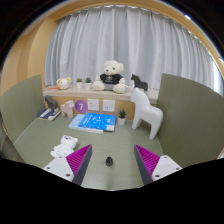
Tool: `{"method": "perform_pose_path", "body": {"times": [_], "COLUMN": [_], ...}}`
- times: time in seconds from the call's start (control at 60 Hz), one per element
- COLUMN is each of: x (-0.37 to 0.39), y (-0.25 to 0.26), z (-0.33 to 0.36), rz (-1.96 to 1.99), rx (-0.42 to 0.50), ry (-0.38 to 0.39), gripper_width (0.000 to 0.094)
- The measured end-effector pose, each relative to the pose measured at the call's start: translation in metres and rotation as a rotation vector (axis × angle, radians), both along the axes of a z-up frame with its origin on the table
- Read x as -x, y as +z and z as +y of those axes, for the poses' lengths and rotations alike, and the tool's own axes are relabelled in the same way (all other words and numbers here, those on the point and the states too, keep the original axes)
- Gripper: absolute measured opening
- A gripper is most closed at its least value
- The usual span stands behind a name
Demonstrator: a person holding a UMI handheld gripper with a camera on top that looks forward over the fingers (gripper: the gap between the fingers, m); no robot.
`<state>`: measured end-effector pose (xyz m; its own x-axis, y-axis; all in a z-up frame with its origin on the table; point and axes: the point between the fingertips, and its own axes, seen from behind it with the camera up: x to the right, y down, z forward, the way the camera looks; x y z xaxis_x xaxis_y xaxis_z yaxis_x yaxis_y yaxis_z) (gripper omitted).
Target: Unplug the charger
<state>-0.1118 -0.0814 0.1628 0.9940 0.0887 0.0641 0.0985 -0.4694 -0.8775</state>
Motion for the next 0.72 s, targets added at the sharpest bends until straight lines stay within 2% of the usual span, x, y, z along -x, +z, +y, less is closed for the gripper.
{"method": "perform_pose_path", "body": {"times": [0.183,0.417,0.717], "x": [-0.003,0.001,0.012], "y": [0.022,0.009,0.004], "z": [-0.053,-0.102,-0.117], "rz": [0.066,0.065,0.074], "rx": [0.001,0.050,0.060], "ry": [0.028,0.054,0.091], "gripper_width": [0.0851,0.0845,0.0848]}}
